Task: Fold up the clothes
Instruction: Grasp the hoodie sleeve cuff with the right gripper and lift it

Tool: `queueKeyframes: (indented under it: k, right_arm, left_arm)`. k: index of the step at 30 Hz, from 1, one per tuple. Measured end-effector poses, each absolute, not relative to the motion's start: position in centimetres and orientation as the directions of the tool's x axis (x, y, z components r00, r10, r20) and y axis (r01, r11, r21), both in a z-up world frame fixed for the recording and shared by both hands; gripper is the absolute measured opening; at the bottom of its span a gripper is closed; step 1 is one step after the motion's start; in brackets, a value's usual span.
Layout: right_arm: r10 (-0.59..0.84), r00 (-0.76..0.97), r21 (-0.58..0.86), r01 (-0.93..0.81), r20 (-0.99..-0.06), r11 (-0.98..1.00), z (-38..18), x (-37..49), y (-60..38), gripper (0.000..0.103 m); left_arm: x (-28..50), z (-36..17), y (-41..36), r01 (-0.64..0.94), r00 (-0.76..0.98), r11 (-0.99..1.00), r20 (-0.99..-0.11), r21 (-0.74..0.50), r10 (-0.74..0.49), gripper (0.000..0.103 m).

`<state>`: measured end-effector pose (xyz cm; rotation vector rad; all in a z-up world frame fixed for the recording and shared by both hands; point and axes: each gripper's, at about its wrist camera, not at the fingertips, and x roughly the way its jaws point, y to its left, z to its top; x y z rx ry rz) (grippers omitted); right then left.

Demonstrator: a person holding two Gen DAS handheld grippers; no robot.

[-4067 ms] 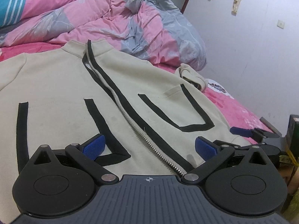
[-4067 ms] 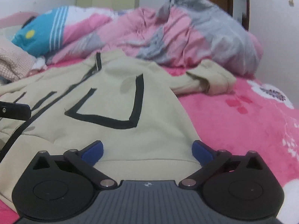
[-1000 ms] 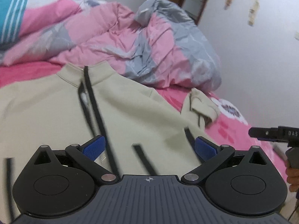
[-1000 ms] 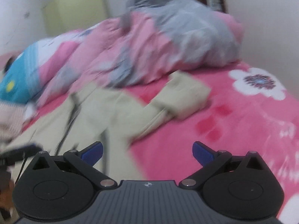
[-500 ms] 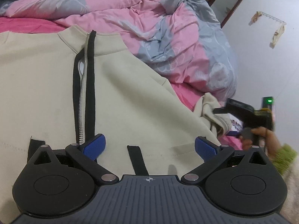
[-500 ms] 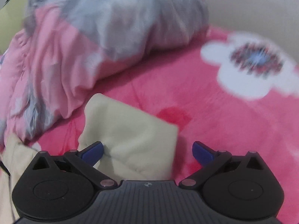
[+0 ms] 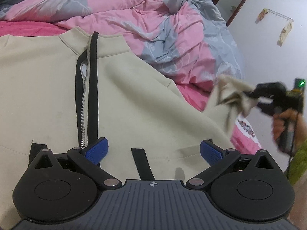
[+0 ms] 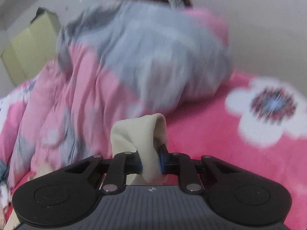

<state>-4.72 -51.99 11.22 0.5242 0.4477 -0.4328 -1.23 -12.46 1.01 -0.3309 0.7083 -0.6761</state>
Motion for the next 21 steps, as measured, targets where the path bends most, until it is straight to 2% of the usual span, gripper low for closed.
queueKeyframes:
  k: [4,6,10,12,15,18,19,20,21]
  right_arm:
    - [-0.359,0.82,0.408,0.543,-0.445,0.734,13.2,-5.8,-55.5,0.015]
    - [-0.388,0.806,0.405,0.569,-0.447,0.716,12.7,-5.8,-56.9,0.015]
    - [-0.407,0.731,0.41,0.658,-0.547,0.631,8.4,-4.8,-59.4,0.016]
    - [-0.39,0.69,0.463,0.709,-0.609,0.531,5.8,-4.8,-60.8,0.017]
    - [-0.37,0.686,0.592,0.727,-0.626,0.347,2.7,-7.3,-62.0,0.021]
    - [-0.411,0.682,0.659,0.718,-0.605,0.224,1.9,-10.6,-61.7,0.029]
    - [-0.429,0.676,0.669,0.717,-0.599,0.196,1.9,-11.7,-61.5,0.035]
    - [-0.444,0.665,0.667,0.723,-0.601,0.18,2.2,-12.7,-61.1,0.048]
    - [-0.448,0.656,0.656,0.733,-0.608,0.181,2.6,-13.6,-60.6,0.056]
  left_arm:
    - [-1.1,0.9,-12.5,0.455,0.56,0.744,-0.492,-0.49,-0.667,0.103]
    - [-1.1,1.0,-12.6,0.456,0.56,0.746,-0.496,-0.485,-0.664,0.103]
    - [-1.0,1.0,-12.7,0.459,0.558,0.748,-0.5,-0.479,-0.663,0.103]
    - [-1.0,0.9,-12.7,0.46,0.556,0.747,-0.5,-0.48,-0.663,0.103]
    - [-1.0,0.9,-12.6,0.46,0.555,0.747,-0.501,-0.48,-0.664,0.103]
    - [-1.0,0.9,-12.6,0.459,0.555,0.748,-0.502,-0.479,-0.663,0.103]
    - [-1.0,0.9,-12.5,0.459,0.555,0.748,-0.503,-0.479,-0.663,0.103]
    - [-1.0,0.9,-12.5,0.459,0.555,0.748,-0.503,-0.479,-0.663,0.103]
    - [-1.0,0.9,-12.5,0.458,0.555,0.747,-0.502,-0.481,-0.663,0.103]
